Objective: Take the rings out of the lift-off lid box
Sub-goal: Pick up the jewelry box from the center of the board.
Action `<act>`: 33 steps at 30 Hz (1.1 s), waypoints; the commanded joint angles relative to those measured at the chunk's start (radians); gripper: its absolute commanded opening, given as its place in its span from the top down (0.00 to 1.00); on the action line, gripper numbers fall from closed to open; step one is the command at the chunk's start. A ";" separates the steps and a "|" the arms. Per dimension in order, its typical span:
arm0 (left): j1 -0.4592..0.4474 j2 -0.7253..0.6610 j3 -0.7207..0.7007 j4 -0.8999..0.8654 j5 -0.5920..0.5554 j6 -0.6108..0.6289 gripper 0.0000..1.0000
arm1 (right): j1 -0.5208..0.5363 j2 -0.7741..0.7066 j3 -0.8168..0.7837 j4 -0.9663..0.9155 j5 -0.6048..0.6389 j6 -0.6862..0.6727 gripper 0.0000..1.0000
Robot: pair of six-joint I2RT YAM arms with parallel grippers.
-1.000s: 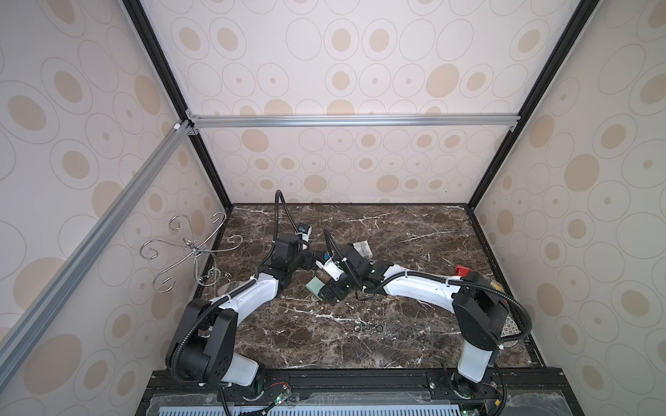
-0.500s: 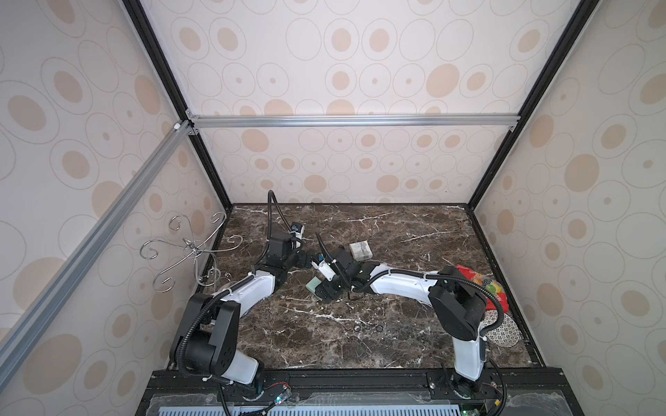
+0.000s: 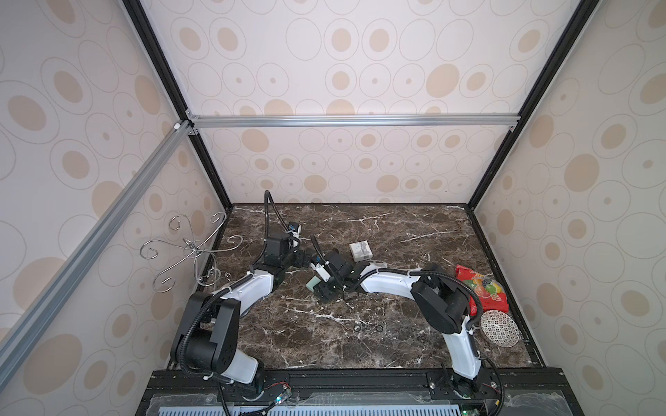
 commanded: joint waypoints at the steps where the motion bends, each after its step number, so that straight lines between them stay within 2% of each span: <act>1: 0.000 0.010 0.030 0.027 0.030 -0.013 0.00 | 0.011 0.026 0.036 0.009 -0.003 0.007 0.26; 11: 0.000 0.013 0.030 0.034 0.046 -0.013 0.00 | 0.010 -0.003 0.008 -0.012 0.016 0.001 0.45; 23: 0.002 0.013 0.035 0.044 0.083 -0.011 0.00 | -0.023 -0.213 -0.217 -0.001 0.048 0.014 0.48; 27: 0.000 0.000 0.013 0.099 0.111 -0.005 0.00 | -0.060 -0.287 -0.289 0.018 0.007 0.033 0.49; 33: -0.038 -0.037 -0.036 0.169 0.149 0.047 0.00 | -0.153 -0.377 -0.388 0.076 -0.152 0.081 0.49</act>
